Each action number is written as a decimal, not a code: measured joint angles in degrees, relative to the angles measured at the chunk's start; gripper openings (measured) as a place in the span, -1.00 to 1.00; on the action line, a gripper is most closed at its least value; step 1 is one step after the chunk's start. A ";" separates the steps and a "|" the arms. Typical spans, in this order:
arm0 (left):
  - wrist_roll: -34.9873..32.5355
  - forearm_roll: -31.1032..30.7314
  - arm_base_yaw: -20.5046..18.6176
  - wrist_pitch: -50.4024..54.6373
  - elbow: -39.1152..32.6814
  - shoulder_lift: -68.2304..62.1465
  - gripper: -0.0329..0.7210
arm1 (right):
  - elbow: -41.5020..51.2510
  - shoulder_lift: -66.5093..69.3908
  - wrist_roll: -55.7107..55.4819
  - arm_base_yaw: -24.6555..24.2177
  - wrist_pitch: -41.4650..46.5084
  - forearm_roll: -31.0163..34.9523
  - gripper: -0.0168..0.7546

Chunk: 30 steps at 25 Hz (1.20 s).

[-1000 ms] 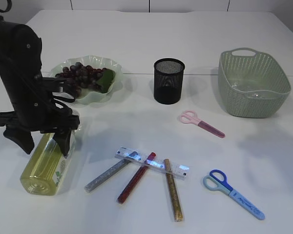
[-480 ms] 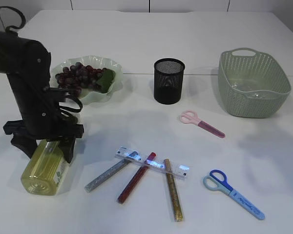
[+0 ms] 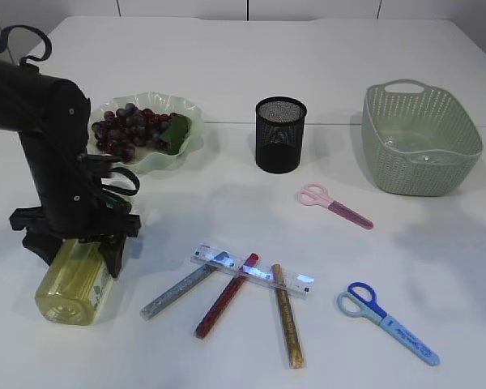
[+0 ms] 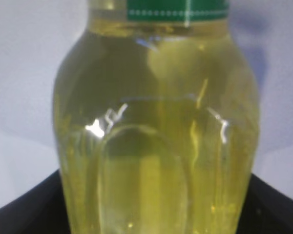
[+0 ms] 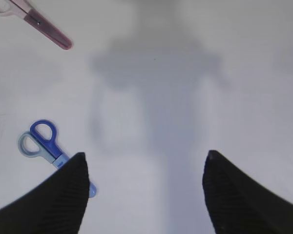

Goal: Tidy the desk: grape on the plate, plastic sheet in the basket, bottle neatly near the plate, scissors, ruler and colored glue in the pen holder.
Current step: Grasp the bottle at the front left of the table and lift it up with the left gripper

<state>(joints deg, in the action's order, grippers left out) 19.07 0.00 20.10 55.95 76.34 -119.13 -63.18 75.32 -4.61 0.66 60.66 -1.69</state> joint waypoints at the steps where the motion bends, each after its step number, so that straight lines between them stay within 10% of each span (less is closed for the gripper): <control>1: 0.00 0.00 0.00 0.00 0.00 -0.10 0.66 | 0.00 0.00 0.00 0.00 0.00 0.00 0.51; 12: 0.07 0.00 0.00 0.31 0.29 -0.10 0.28 | 0.00 0.00 0.00 0.00 -0.46 0.00 0.51; 30: -2.53 0.00 0.00 -0.01 0.33 0.03 0.25 | 0.00 0.00 0.00 0.00 -0.80 0.00 0.50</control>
<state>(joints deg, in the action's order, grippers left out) 16.54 0.00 20.10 55.94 76.67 -119.10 -63.18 75.32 -4.61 0.66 59.86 -1.69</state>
